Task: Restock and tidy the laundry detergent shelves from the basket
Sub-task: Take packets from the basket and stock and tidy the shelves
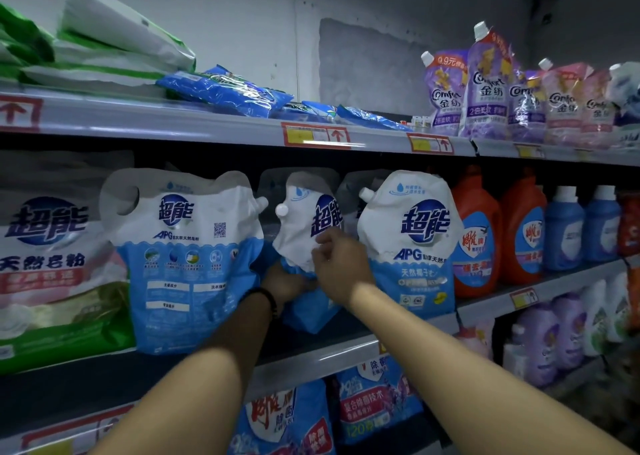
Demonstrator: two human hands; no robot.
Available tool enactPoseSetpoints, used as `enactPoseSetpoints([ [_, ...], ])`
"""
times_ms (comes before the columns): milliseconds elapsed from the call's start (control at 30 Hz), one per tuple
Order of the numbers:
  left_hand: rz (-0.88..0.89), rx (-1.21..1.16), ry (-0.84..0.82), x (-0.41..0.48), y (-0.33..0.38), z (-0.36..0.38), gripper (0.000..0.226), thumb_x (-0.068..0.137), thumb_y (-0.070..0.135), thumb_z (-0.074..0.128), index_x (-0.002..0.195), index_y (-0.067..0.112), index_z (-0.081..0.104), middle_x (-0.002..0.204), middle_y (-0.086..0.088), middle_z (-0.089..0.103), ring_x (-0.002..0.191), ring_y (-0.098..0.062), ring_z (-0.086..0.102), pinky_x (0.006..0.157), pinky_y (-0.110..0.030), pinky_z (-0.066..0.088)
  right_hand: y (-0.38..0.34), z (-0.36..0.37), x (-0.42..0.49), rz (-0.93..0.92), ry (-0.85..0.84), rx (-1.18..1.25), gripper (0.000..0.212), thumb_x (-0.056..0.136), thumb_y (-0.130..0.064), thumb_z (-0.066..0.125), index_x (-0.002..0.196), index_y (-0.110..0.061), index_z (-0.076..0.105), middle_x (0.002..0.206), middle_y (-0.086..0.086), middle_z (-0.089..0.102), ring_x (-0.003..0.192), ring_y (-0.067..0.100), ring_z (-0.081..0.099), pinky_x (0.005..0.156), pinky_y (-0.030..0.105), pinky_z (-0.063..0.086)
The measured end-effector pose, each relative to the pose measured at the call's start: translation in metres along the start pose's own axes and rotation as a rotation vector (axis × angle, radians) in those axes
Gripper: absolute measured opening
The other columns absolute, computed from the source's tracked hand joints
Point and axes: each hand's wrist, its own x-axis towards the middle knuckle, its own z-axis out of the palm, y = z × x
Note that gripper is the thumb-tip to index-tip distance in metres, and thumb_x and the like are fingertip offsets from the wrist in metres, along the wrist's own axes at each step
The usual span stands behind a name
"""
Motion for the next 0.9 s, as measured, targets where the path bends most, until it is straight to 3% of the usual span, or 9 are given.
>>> enactPoseSetpoints([
  [167,-0.135,-0.127,-0.139,0.013,0.001,-0.022,0.056,0.079,-0.014,0.082,0.131,0.003,0.069,0.126,-0.015,0.075,0.119,-0.037,0.069,0.108,-0.054,0.054,0.05,-0.003,-0.021,0.042,-0.2,-0.145,0.066,0.096,-0.021,0.071,0.156,-0.021,0.042,0.15,0.01,0.047,0.137,0.029,0.049,0.113,0.039,0.044],
  [300,0.001,-0.14,0.121,0.001,-0.004,-0.005,0.065,0.08,-0.013,0.074,0.139,0.005,0.051,0.127,-0.016,0.069,0.117,-0.038,0.068,0.102,-0.057,0.057,0.063,0.006,-0.028,0.05,-0.337,-0.088,0.091,0.094,-0.02,0.073,0.168,-0.024,0.02,0.169,0.0,0.025,0.154,0.023,0.032,0.123,0.035,0.034],
  [400,0.158,-0.017,0.406,-0.023,-0.012,0.028,0.089,0.075,0.023,0.088,0.144,0.017,0.033,0.136,-0.005,0.059,0.119,-0.026,0.062,0.106,-0.05,0.055,0.054,0.015,-0.03,0.12,-0.285,0.015,0.091,0.089,-0.015,0.069,0.167,-0.022,0.024,0.166,0.001,0.029,0.152,0.023,0.035,0.121,0.033,0.036],
  [467,0.15,0.096,0.469,-0.035,-0.015,0.046,0.118,0.065,0.06,0.089,0.155,0.021,0.023,0.146,-0.011,0.049,0.129,-0.03,0.053,0.11,-0.051,0.049,0.047,0.02,-0.035,0.168,-0.256,0.059,0.087,0.087,-0.014,0.062,0.165,-0.022,0.026,0.163,0.002,0.031,0.149,0.024,0.039,0.117,0.029,0.038],
  [533,0.142,0.122,0.48,-0.032,-0.024,0.051,0.128,0.058,0.08,0.077,0.158,0.026,0.02,0.15,-0.017,0.048,0.133,-0.036,0.052,0.109,-0.056,0.049,0.046,0.026,-0.041,0.202,-0.263,0.099,0.08,0.083,-0.015,0.06,0.158,-0.028,0.036,0.155,0.001,0.04,0.139,0.022,0.048,0.102,0.02,0.043],
  [600,0.174,-0.003,0.474,-0.023,-0.028,0.046,0.099,0.071,0.073,0.073,0.15,0.029,0.033,0.142,-0.012,0.057,0.125,-0.033,0.059,0.106,-0.056,0.052,0.048,0.028,-0.045,0.215,-0.269,0.12,0.079,0.076,-0.023,0.057,0.153,-0.032,0.042,0.156,0.002,0.043,0.137,0.02,0.05,0.096,0.017,0.047],
  [700,0.19,-0.15,0.482,-0.019,-0.019,0.042,0.041,0.101,0.03,0.066,0.136,0.029,0.045,0.128,-0.003,0.066,0.112,-0.028,0.066,0.105,-0.051,0.054,0.048,0.025,-0.049,0.242,-0.363,0.127,0.097,0.077,-0.022,0.058,0.166,-0.032,0.023,0.172,-0.001,0.016,0.156,0.025,0.029,0.119,0.035,0.04],
  [800,0.118,-0.13,0.501,0.0,-0.012,0.038,0.037,0.107,0.014,0.054,0.143,0.017,0.046,0.13,-0.007,0.065,0.113,-0.03,0.063,0.106,-0.045,0.05,0.046,0.025,-0.051,0.229,-0.434,0.103,0.102,0.077,-0.02,0.058,0.168,-0.034,0.015,0.17,0.0,0.015,0.152,0.027,0.036,0.118,0.04,0.044],
  [900,0.051,-0.175,0.485,0.03,-0.015,0.029,0.055,0.103,0.006,0.051,0.156,0.019,0.04,0.138,-0.012,0.062,0.121,-0.036,0.061,0.113,-0.052,0.048,0.045,0.026,-0.042,0.176,-0.486,0.034,0.101,0.076,-0.023,0.059,0.168,-0.034,0.019,0.16,0.006,0.029,0.146,0.027,0.041,0.119,0.036,0.042],
])
